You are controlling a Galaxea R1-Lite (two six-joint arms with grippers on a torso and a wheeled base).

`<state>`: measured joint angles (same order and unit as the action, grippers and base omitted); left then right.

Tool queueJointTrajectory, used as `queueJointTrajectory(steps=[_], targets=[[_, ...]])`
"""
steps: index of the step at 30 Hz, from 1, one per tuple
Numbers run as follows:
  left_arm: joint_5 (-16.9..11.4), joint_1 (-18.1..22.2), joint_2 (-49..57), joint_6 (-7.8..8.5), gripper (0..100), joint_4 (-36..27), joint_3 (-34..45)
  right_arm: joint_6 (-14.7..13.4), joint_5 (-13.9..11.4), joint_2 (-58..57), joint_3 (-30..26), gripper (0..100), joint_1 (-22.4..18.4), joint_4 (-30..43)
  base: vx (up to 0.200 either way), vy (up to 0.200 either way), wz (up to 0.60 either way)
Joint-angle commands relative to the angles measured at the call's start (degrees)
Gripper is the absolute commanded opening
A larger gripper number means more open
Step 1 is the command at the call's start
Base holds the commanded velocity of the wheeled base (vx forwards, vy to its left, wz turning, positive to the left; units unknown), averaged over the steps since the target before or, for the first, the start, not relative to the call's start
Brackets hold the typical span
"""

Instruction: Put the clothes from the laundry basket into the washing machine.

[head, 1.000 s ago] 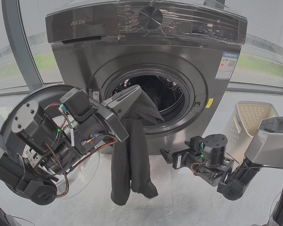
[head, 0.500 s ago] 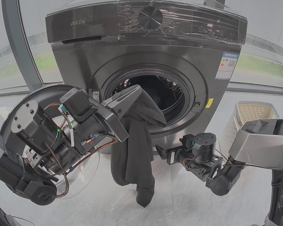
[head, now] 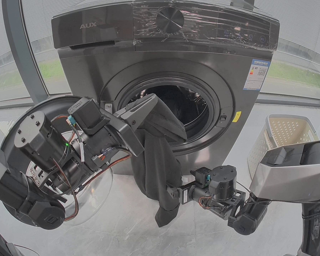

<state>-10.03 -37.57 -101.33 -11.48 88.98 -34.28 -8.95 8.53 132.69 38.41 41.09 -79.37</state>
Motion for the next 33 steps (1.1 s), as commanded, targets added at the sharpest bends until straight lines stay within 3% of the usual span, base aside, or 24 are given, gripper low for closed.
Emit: queueJointTrajectory(steps=[1, 6, 16, 33], targets=[[0.0, 1.0, -0.5, -0.03, 0, 0.2, -0.8, 0.0, -0.2, -0.2, -1.1, 100, 0.2, -0.2, 0.000, 0.000, 0.00], [0.0, 2.0, -0.4, -0.12, 0, 0.2, -2.1, 0.1, -0.5, 0.4, -1.1, 100, -2.0, -0.2, 0.000, 0.000, 0.00], [0.1, 2.2, 0.3, -0.03, 0, 0.2, -3.1, 1.3, -6.2, 2.7, -0.7, 100, -5.2, -1.6, 0.000, 0.000, 0.00], [0.0, 2.1, 0.4, 0.15, 0, 0.2, -3.1, 3.2, -7.7, 9.6, 6.4, 100, -7.3, -2.1, 0.000, 0.000, 0.00]])
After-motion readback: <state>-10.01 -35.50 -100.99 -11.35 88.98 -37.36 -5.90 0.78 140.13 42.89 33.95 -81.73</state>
